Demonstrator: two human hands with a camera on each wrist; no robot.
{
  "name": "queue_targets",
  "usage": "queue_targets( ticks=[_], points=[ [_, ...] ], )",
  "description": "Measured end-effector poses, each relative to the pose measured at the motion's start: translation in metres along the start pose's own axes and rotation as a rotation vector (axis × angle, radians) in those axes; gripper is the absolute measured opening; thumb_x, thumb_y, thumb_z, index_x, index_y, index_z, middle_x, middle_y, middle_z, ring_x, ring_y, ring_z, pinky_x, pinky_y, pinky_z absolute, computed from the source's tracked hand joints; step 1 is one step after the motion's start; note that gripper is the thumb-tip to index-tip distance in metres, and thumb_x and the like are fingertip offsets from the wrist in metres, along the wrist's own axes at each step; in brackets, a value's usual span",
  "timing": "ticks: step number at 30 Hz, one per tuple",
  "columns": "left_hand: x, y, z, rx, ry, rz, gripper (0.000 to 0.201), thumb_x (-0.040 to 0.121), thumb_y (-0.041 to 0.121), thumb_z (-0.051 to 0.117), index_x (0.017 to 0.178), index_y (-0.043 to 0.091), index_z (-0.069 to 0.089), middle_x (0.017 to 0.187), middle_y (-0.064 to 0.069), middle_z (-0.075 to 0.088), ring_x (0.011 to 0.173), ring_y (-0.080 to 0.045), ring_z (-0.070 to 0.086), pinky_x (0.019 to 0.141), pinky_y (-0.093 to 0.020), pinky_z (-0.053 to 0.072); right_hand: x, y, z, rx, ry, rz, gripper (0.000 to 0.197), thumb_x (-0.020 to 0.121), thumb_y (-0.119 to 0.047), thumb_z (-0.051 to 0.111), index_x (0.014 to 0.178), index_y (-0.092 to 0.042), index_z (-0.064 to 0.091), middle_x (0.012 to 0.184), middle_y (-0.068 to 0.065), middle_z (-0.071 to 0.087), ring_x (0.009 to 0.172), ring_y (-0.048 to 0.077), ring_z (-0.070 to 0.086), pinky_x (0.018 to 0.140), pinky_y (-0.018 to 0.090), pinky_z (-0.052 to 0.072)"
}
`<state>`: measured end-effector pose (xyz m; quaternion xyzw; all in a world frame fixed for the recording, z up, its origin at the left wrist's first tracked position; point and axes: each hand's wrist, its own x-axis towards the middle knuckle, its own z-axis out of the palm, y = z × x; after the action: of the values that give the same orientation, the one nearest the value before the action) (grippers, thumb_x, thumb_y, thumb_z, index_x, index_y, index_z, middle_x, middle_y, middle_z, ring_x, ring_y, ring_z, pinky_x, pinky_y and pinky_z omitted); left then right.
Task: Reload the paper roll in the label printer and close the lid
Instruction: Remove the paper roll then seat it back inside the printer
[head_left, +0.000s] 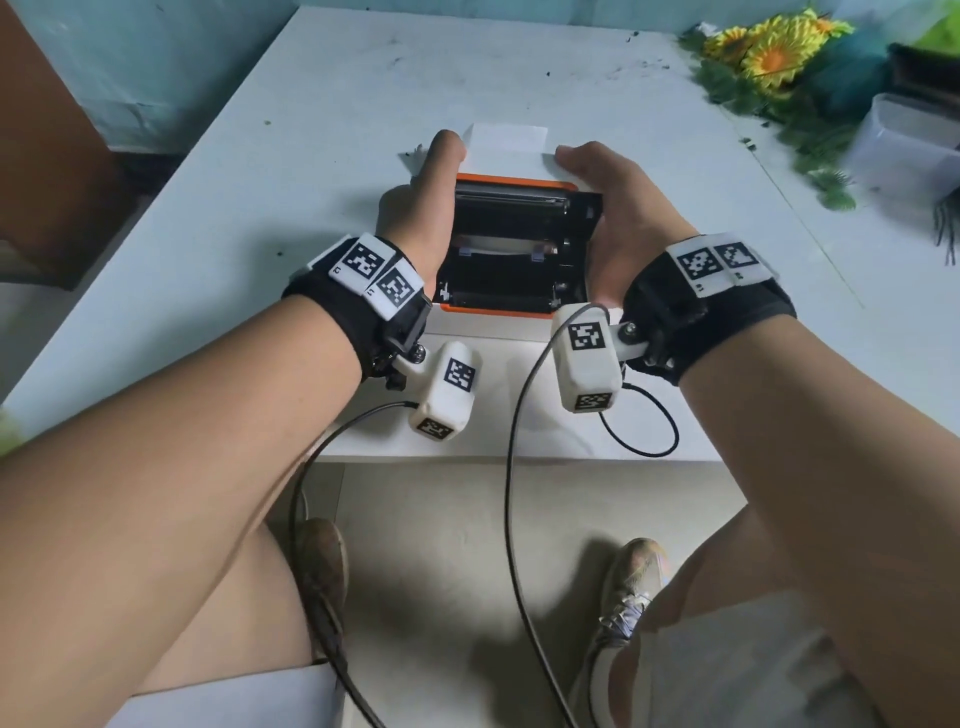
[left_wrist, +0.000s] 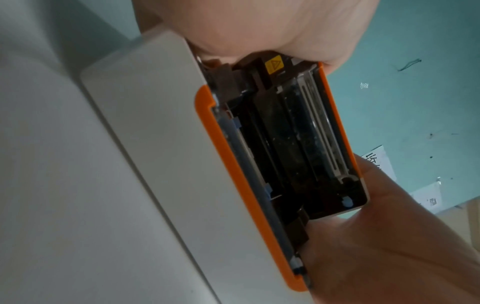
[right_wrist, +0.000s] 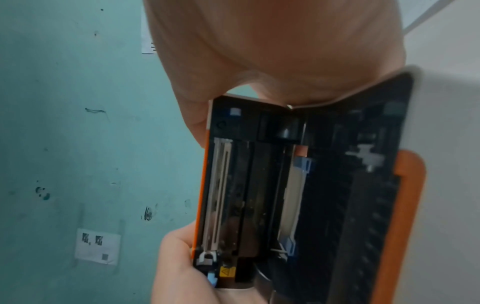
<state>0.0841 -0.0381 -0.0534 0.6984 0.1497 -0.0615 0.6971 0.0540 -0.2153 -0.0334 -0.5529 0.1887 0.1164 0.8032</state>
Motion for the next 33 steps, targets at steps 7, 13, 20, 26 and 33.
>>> queue_targets(
  ticks=[7, 13, 20, 26, 33],
  points=[
    [0.003, -0.002, 0.000, 0.037, 0.047, 0.032, 0.044, 0.094, 0.064, 0.056, 0.085, 0.021, 0.054, 0.077, 0.004, 0.050, 0.072, -0.020, 0.051, 0.068, -0.031, 0.044, 0.000, -0.002, 0.000, -0.016, -0.036, 0.053, 0.073, 0.088, -0.039, 0.082, 0.153, -0.011, 0.063, 0.145, 0.021, 0.072, 0.116, 0.050, 0.078, 0.098, 0.075, 0.056],
    [0.004, -0.001, -0.003, 0.068, -0.018, 0.026, 0.051, 0.085, 0.070, 0.057, 0.096, 0.021, 0.068, 0.091, 0.000, 0.065, 0.084, -0.024, 0.064, 0.077, -0.035, 0.055, -0.001, -0.004, -0.001, -0.060, -0.029, 0.076, 0.070, 0.088, -0.047, 0.080, 0.144, -0.007, 0.069, 0.137, 0.015, 0.077, 0.109, 0.041, 0.082, 0.098, 0.068, 0.060],
    [0.003, -0.003, -0.002, 0.081, 0.006, 0.051, 0.049, 0.091, 0.069, 0.054, 0.096, 0.020, 0.059, 0.094, -0.001, 0.056, 0.085, -0.022, 0.053, 0.078, -0.037, 0.047, -0.006, -0.001, 0.004, -0.130, -0.054, 0.043, 0.042, 0.100, -0.051, 0.062, 0.102, -0.011, 0.075, 0.126, 0.016, 0.082, 0.118, 0.042, 0.079, 0.108, 0.063, 0.056],
    [0.003, -0.002, -0.001, 0.075, 0.003, 0.073, 0.049, 0.090, 0.072, 0.056, 0.092, 0.023, 0.065, 0.098, 0.000, 0.065, 0.092, -0.023, 0.063, 0.089, -0.040, 0.054, -0.012, 0.001, 0.005, -0.151, -0.047, 0.030, 0.045, 0.101, -0.053, 0.062, 0.101, -0.011, 0.076, 0.120, 0.015, 0.084, 0.112, 0.041, 0.081, 0.103, 0.060, 0.061],
    [0.000, 0.000, -0.001, 0.087, 0.015, 0.078, 0.043, 0.095, 0.071, 0.053, 0.085, 0.029, 0.057, 0.089, 0.005, 0.056, 0.080, -0.015, 0.056, 0.080, -0.035, 0.051, -0.013, 0.002, 0.008, -0.141, -0.034, 0.003, 0.044, 0.101, -0.054, 0.062, 0.105, -0.012, 0.073, 0.132, 0.020, 0.078, 0.114, 0.042, 0.080, 0.105, 0.065, 0.059]
  ],
)
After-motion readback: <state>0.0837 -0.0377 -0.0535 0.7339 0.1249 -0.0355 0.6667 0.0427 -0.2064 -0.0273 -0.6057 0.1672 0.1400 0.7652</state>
